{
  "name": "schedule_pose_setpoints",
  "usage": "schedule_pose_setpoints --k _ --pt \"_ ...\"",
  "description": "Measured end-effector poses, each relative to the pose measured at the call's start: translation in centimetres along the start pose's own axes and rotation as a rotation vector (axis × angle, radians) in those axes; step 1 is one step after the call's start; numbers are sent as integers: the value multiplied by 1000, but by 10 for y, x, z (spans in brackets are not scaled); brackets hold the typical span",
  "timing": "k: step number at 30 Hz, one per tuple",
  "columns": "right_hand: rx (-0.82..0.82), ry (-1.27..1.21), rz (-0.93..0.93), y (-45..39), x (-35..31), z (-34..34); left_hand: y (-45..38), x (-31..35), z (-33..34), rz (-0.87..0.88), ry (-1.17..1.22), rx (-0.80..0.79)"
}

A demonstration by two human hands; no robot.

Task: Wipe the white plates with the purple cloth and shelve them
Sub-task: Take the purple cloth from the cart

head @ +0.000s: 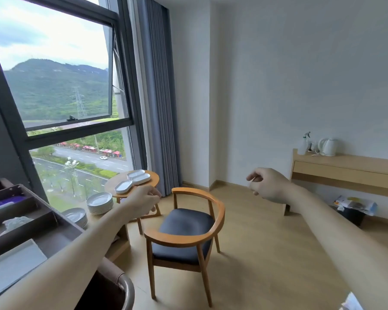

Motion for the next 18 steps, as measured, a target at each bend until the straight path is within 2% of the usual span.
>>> schedule_pose_setpoints --k 11,15,18 --pt "-180 107 -37 -196 16 63 -160 -72 1 -176 -9 -42" --pt "-247 129 -114 -289 -4 67 -213 -92 -34 -273 31 46" --pt "-263 135 -202 -359 -31 73 -241 -98 -74 -288 81 201"
Point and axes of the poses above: each hand's wrist, its own y-axis away from the middle knuckle, its own z-axis out of the palm, x = y × z, the point moved 8 cm from there along -y, towards the middle knuckle, and after that the axes turned 7 degrees about -x, right-handed, at the moved point
